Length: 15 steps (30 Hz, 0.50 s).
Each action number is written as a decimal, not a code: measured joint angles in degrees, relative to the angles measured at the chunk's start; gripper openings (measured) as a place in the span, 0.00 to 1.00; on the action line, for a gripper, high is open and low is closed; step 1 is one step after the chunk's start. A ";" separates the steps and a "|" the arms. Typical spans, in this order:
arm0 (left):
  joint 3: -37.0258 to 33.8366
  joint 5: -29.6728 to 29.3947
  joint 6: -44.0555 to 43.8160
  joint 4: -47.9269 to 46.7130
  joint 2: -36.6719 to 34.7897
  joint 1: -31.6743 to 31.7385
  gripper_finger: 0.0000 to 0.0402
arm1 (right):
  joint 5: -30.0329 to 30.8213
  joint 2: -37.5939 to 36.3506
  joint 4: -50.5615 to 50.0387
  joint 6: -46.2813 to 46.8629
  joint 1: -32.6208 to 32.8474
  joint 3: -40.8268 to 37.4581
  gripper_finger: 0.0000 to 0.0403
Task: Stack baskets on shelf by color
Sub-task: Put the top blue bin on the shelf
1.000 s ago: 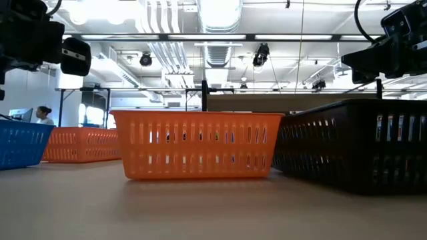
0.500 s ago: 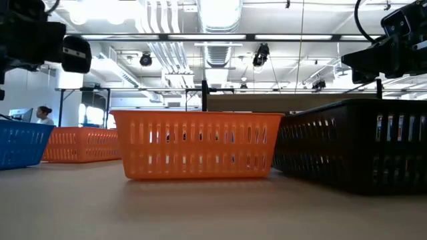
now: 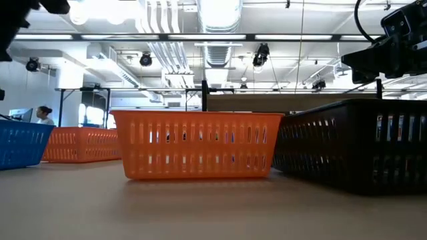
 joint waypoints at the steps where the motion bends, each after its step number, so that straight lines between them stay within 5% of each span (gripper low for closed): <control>1: 0.00 -0.25 -4.18 2.45 0.00 0.00 0.00 | 0.00 0.00 0.00 0.00 0.00 0.01 0.02; 5: 0.00 -9.54 -8.34 6.80 -0.08 0.00 0.00 | 0.00 0.00 0.00 0.00 -0.01 -0.02 0.02; 7: 0.02 -19.51 -8.83 3.91 0.18 0.00 0.00 | 0.00 0.00 0.00 0.00 0.01 -0.01 0.02; 10: 1.40 -37.62 -8.22 -5.58 2.99 0.04 0.00 | 0.00 0.00 0.00 0.00 0.01 0.01 0.02; 15: 9.83 -50.29 -7.41 -23.91 11.17 0.09 0.00 | 0.00 -0.01 0.02 0.00 -0.01 0.00 0.02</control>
